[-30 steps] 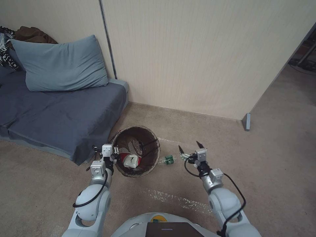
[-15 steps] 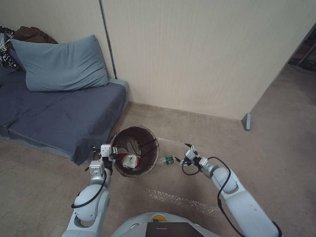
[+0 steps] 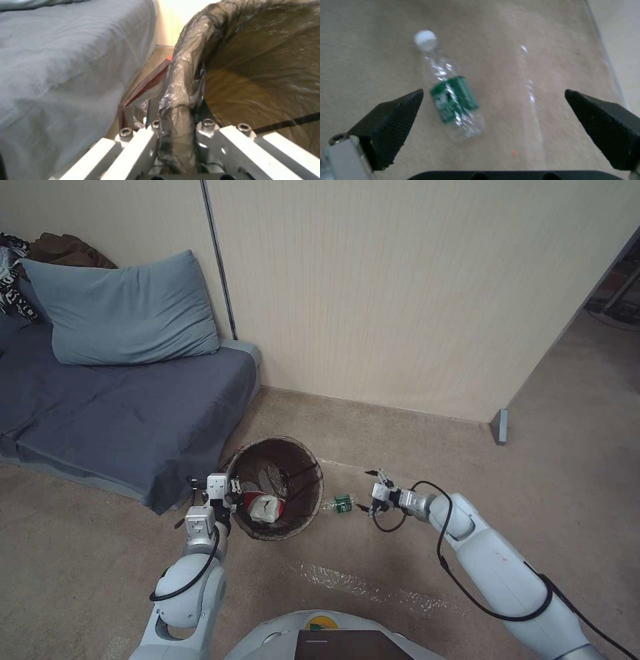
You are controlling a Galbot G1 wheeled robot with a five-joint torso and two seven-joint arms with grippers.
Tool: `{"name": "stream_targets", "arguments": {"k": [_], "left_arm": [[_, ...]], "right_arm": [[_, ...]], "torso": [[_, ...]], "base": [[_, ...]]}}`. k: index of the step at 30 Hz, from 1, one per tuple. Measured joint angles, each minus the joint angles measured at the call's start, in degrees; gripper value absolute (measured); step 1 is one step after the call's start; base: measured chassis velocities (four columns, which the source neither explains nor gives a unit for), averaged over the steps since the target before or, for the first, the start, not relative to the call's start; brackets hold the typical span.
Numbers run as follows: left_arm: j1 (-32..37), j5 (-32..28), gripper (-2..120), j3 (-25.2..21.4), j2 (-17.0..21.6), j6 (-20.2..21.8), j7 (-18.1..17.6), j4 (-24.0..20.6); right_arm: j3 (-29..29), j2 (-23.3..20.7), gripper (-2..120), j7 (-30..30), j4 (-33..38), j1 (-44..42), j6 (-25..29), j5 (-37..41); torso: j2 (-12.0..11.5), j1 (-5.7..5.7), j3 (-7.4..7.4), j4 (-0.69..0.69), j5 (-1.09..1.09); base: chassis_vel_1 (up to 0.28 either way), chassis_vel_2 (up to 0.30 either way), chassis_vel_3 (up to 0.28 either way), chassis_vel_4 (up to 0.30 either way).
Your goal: Pick up the trash bin, then pick up the garbage from the floor and place it into the trash bin.
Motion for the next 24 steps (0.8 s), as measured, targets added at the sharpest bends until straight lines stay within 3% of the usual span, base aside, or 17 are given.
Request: {"name": "stream_targets", "arguments": {"k": [24], "left_arm": [[0.2, 0.9, 3, 0.2, -0.9, -0.2, 0.0, 0.1]], "right_arm": [[-6.7, 4.2, 100, -1.7, -5.9, 3.3, 2.1, -0.5]], "torso": [[0.0, 0.0, 0.0, 0.0, 0.0]], "base": [[0.0, 0.0, 0.0, 0.0]]}}
